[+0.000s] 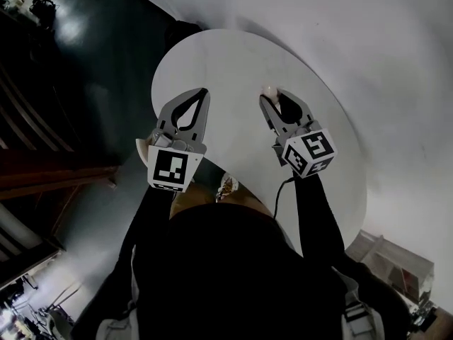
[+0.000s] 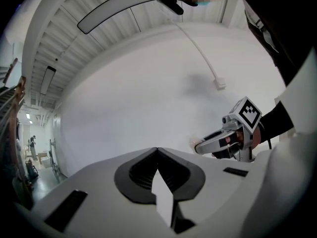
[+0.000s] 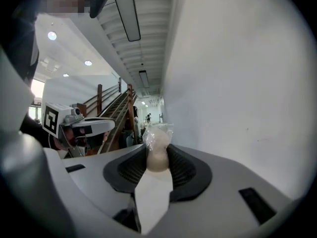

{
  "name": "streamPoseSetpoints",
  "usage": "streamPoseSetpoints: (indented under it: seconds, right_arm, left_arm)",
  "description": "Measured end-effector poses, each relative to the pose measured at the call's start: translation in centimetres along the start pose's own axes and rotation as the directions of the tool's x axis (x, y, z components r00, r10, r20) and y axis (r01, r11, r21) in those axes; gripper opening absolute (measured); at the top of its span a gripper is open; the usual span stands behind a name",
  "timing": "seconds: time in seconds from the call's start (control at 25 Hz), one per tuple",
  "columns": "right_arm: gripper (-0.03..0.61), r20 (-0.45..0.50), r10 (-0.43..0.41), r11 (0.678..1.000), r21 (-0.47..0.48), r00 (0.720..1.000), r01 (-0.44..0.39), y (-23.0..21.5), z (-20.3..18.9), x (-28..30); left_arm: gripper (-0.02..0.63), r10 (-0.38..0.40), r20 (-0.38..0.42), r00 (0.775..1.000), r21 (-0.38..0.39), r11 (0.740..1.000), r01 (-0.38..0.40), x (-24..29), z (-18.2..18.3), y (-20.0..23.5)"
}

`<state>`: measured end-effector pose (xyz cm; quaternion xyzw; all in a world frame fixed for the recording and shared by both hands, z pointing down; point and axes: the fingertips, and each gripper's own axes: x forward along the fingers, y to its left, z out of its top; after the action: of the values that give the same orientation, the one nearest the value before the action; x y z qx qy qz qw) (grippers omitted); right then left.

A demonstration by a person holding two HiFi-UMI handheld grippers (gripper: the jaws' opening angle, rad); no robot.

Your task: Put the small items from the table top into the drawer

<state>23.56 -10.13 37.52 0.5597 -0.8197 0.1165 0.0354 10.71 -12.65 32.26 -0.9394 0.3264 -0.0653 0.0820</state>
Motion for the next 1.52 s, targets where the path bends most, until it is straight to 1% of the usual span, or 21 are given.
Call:
streamPoseSetpoints:
  seconds: [0.16,0.24,0.36,0.48,0.6,0.8,0.96,1.12,1.32,1.52]
  right_arm:
    - [0.141,0.079,-0.069,0.997,0.022,0.994,0.068,0.1,0.5,-1.8]
    - [0.143,0.102,-0.084,0.996,0.024,0.991,0.082,0.4,0.5,-2.6]
    - [0.143,0.111,-0.070,0.998,0.018,0.991,0.068,0.8,0.1,-3.0]
    - [0.144,0.114,-0.051,0.999,0.004,0.992,0.050,1.2,0.0,-2.8]
    - [0.144,0.115,-0.035,0.999,-0.012,0.993,0.036,1.5,0.2,-2.3]
    - [0.146,0.112,-0.007,1.000,-0.027,0.994,0.010,2.9,0.7,-0.8]
    - [0.146,0.105,0.033,0.999,-0.039,0.994,-0.029,5.0,1.0,1.2]
    - [0.147,0.106,0.083,0.995,-0.060,0.991,-0.077,8.8,1.6,4.3]
    - [0.149,0.092,0.134,0.990,-0.065,0.987,-0.128,14.0,1.3,7.9]
    - [0.150,0.079,0.151,0.988,-0.052,0.985,-0.147,17.5,0.4,10.0]
  left_arm:
    - [0.014,-0.011,0.020,1.000,-0.023,1.000,0.011,0.4,0.6,-0.9]
    - [0.014,-0.022,0.025,0.999,-0.019,1.000,0.023,0.5,0.8,-1.5]
    - [0.014,-0.031,0.027,0.999,-0.017,0.999,0.031,0.6,0.7,-2.0]
    - [0.014,-0.021,0.026,0.999,-0.029,0.999,0.022,0.4,0.6,-1.9]
    - [0.014,-0.010,0.023,1.000,-0.017,1.000,0.010,-0.1,0.3,-1.4]
    - [0.014,0.030,0.018,0.999,-0.033,0.999,-0.030,-1.5,-0.1,0.9]
    - [0.014,0.058,0.008,0.998,0.009,0.998,-0.058,-3.1,-0.2,3.1]
    - [0.014,0.079,0.001,0.997,0.017,0.997,-0.079,-5.8,-0.6,6.2]
    - [0.014,0.110,-0.026,0.994,0.026,0.994,-0.109,-9.3,-2.1,10.2]
    - [0.014,0.120,-0.047,0.992,0.019,0.993,-0.119,-11.8,-3.5,12.9]
